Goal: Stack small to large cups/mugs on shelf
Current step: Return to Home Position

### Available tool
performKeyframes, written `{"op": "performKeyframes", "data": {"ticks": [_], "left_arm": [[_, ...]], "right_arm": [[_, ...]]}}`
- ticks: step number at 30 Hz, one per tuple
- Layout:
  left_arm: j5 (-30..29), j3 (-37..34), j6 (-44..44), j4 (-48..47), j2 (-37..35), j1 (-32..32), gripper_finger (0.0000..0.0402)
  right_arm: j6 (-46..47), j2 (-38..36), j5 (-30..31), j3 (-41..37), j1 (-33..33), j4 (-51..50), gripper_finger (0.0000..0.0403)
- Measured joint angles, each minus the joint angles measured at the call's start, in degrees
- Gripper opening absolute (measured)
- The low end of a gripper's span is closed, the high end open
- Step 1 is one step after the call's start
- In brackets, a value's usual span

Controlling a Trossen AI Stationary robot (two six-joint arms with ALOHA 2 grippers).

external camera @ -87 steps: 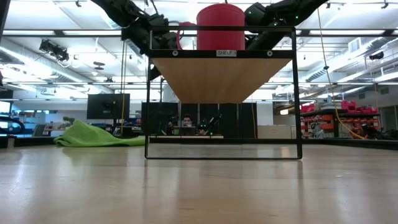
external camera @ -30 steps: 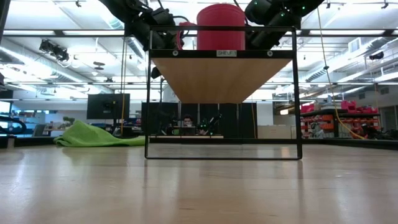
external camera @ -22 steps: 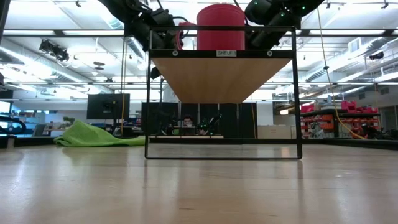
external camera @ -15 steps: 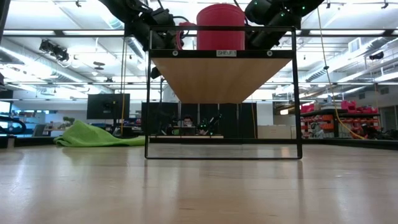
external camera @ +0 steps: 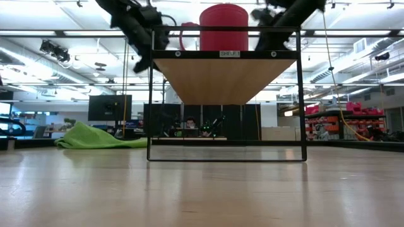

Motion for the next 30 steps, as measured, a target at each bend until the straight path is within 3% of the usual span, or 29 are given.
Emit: {"op": "performKeyframes", "data": {"ticks": [6,15,22,27,30], "left_arm": [[-2.9,0.0,-1.1,-6.8,-8.1,-0.2,0.0078],[-15.7,0.0,-9.2,-8.6,-20.0,-7.5,0.0079],[-21.3,0.0,-10.8,-10.8,-27.3,-13.4,0.0073],[-21.6,0.0,-11.6,-11.8,-32.4,-16.0,0.0077],[-21.5,0.0,-12.3,-12.6,-34.8,-17.1,0.0079]], "right_arm": [[0.0,-8.8,0.0,0.0,1.7,-6.7,0.0012],[1.2,-20.7,0.0,0.0,7.8,-12.5,0.0014],[11.1,-28.3,-1.4,0.0,14.6,-12.7,0.0012],[23.3,-32.1,-2.9,0.0,18.2,-12.5,0.0012],[25.3,-33.5,-3.4,0.0,19.7,-12.5,0.0012]]}}
